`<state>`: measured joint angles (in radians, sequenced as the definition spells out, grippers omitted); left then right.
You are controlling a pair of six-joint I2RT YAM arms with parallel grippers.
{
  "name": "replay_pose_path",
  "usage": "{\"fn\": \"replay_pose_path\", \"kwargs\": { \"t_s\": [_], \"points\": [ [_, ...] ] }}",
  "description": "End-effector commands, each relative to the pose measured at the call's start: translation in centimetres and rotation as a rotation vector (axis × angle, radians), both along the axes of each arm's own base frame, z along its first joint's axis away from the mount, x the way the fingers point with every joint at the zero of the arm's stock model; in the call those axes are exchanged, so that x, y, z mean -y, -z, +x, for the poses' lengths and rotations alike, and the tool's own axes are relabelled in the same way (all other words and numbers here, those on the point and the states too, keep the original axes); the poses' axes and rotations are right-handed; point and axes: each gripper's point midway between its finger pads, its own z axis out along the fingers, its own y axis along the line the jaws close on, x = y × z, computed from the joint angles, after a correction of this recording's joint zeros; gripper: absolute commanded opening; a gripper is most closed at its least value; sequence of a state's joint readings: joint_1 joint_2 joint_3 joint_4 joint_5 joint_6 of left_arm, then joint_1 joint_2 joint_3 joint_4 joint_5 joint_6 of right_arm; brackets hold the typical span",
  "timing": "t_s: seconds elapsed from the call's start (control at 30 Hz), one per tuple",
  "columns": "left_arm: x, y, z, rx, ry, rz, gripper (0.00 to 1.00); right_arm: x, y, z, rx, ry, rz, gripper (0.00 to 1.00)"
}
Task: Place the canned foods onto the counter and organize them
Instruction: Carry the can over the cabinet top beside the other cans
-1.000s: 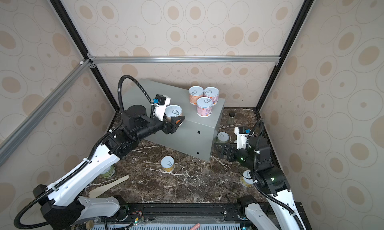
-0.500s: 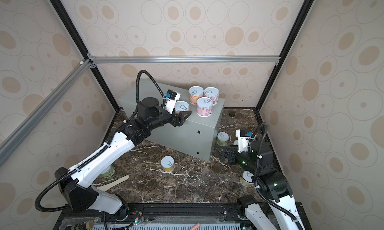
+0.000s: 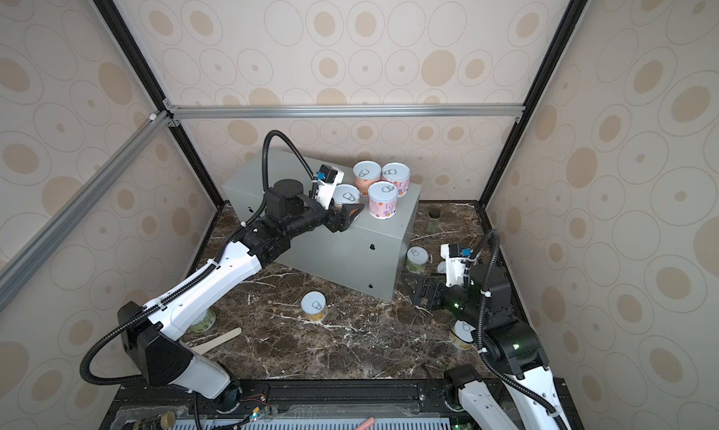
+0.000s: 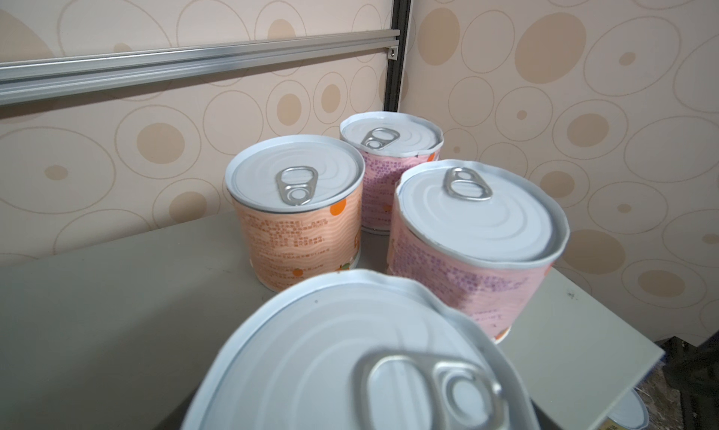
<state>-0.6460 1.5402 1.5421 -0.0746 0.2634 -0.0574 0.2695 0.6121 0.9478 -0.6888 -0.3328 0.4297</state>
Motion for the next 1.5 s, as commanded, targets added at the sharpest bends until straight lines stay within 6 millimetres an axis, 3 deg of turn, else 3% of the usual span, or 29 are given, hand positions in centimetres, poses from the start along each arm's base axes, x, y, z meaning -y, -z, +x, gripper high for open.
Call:
{"fn": "replay_pose_path", "kwargs": {
  "t_s": [0.0, 0.2, 0.63, 0.77, 0.93, 1.1, 1.27, 1.47],
  "points": [
    [-0.8, -4.8, -0.3, 0.166, -0.004, -0.055, 0.81, -0.3, -0.3, -0.3, 0.001, -0.015, 0.017, 0.99],
    [-1.2, -5.1, -0.8, 0.181, 0.000, -0.047, 0.89, -0.2, -0.3, -0.4, 0.004, -0.003, 0.036, 0.99],
    [-4.4, -10.4, -5.2, 0.292, -0.007, -0.131, 0.99, 0.1, -1.4, -0.8, 0.006, 0.000, 0.009, 0.99],
    [-5.5, -11.0, -6.8, 0.293, -0.001, -0.136, 0.98, 0.2, -1.6, -0.7, 0.015, 0.003, 0.010, 0.99],
    [-6.7, -9.9, -8.6, 0.253, 0.005, -0.150, 0.90, 0.3, -1.8, -0.5, 0.022, 0.007, -0.002, 0.99],
    [-7.5, -7.7, -9.9, 0.183, 0.014, -0.178, 0.71, 0.3, -2.1, -0.4, 0.027, 0.012, -0.003, 0.99],
    [-7.7, -5.2, -9.6, 0.139, -0.009, -0.176, 0.63, 0.0, -2.3, -0.1, 0.012, -0.007, -0.017, 0.99],
    [-6.7, -3.0, -7.7, 0.091, -0.023, -0.172, 0.59, 0.2, -2.4, -0.3, 0.019, -0.002, -0.023, 0.99]
  ]
}}
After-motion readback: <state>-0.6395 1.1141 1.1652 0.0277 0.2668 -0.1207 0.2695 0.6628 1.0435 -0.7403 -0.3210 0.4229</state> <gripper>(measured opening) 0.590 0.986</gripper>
